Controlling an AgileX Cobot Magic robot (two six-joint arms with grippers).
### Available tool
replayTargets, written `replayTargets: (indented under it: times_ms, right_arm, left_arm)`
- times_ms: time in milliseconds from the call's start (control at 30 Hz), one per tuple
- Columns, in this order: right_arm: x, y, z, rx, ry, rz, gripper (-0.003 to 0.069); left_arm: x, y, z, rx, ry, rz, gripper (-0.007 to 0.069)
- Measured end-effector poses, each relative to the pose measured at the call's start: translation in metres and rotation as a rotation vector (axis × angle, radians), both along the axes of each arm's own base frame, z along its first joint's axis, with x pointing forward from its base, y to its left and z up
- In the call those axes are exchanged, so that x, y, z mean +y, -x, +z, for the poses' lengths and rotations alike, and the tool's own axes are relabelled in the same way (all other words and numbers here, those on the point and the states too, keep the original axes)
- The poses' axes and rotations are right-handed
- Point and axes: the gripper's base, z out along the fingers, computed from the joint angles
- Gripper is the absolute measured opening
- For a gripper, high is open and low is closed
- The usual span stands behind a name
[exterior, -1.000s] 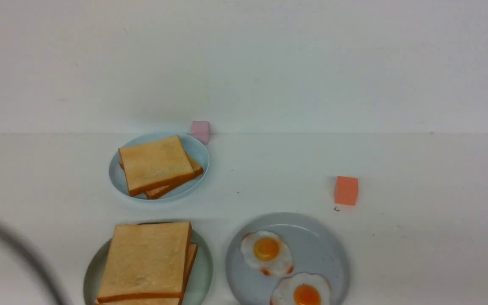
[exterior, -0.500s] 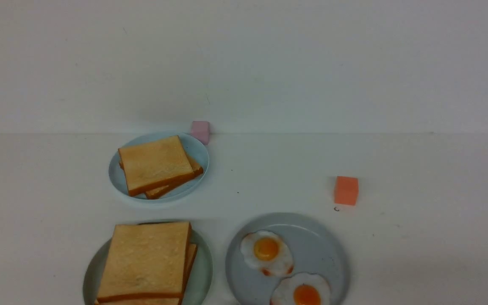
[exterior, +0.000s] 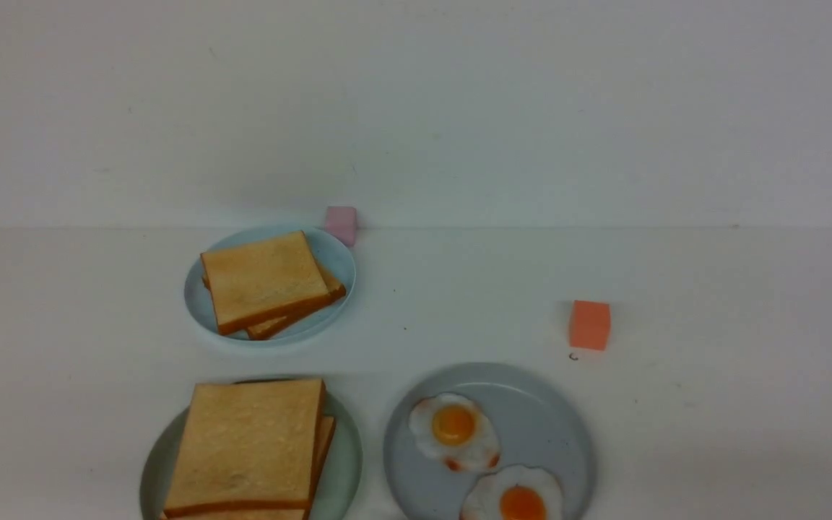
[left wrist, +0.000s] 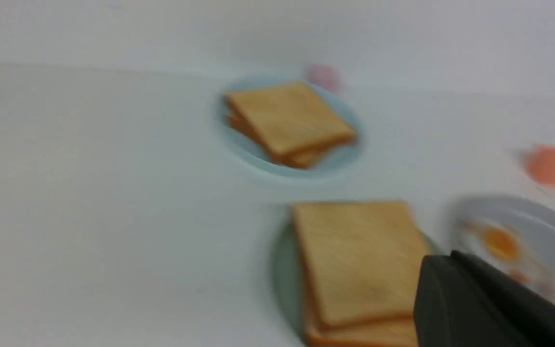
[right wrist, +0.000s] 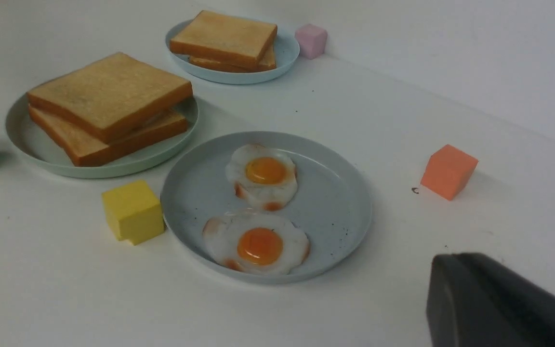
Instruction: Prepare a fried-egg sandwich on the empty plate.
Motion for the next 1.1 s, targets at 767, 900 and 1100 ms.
replayTargets:
  times_ms: [767, 900, 1100]
  right_arm:
    - [0.0, 0.0, -0.001, 0.007, 0.004, -0.001, 0.0031]
    - [0.0, 0.0, -0.001, 0.007, 0.005, -0.001, 0.0038]
    - [0.0, 0.0, -0.004, 0.022, 0.011, -0.002, 0.0046]
  left_arm:
    - [0.009, -0.008, -0.094, 0.098, -0.015, 0.164, 0.0003]
    - [0.009, -0.008, -0.094, 0.098, -0.014, 0.164, 0.0005]
    - [0.009, -0.008, -0.094, 0.098, -0.014, 0.164, 0.0013]
